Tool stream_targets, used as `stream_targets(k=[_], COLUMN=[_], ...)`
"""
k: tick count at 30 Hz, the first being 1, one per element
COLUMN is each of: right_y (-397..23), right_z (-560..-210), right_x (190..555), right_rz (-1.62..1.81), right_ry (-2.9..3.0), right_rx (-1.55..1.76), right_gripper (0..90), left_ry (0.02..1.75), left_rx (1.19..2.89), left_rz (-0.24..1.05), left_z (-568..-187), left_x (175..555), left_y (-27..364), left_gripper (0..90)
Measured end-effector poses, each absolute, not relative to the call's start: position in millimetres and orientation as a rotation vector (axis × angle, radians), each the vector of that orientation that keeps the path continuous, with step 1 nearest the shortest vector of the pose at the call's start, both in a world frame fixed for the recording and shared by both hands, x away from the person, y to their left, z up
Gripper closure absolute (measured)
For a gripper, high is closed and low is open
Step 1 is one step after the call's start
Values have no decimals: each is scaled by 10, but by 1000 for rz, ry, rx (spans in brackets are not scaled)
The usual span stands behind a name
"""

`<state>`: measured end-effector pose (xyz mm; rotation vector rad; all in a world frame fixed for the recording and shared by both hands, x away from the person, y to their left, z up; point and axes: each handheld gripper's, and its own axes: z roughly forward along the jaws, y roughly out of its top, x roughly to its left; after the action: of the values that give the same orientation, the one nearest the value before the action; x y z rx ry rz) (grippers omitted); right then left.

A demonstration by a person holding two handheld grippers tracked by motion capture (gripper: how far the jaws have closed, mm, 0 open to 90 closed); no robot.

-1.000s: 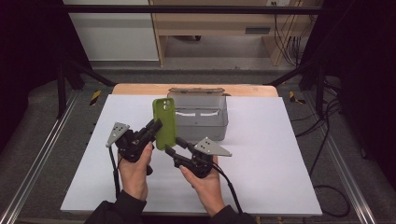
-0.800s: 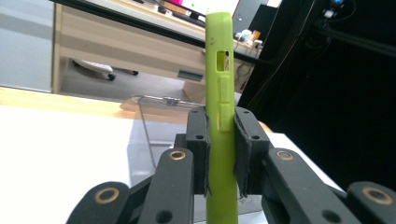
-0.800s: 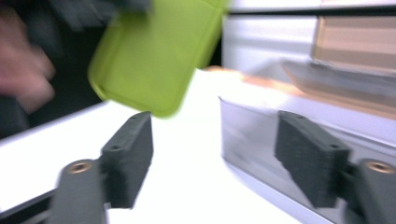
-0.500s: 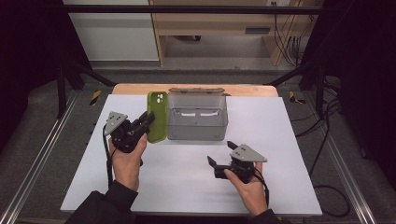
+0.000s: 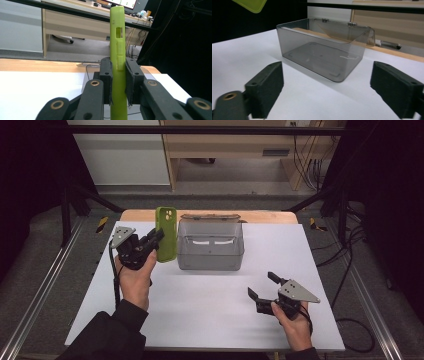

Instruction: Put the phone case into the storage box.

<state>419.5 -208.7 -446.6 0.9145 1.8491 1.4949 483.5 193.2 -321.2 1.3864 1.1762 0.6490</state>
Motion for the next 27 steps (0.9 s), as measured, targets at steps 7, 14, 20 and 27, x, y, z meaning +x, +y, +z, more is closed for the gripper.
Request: stream_targets(k=[7, 14, 20, 27], right_y=[-2143, -2171, -2254, -2271], right_z=[-4535, -4622, -4638, -4661], right_x=[4137, 4095, 4093, 4059], right_rz=[1453, 1421, 1417, 1390], right_ry=[1846, 1844, 1810, 1833], right_rx=[846, 798, 821, 830], right_gripper=[64, 45, 61, 55], left_ry=[1144, 1119, 1091, 1118], left_rx=[1425, 1464, 1495, 1518], left_rz=[660, 677, 690, 700], left_z=[-3120, -3027, -2914, -2835], left_x=[4835, 4863, 4943, 5080], left_y=[1838, 1761, 1741, 1708], left_gripper=[781, 781, 781, 781])
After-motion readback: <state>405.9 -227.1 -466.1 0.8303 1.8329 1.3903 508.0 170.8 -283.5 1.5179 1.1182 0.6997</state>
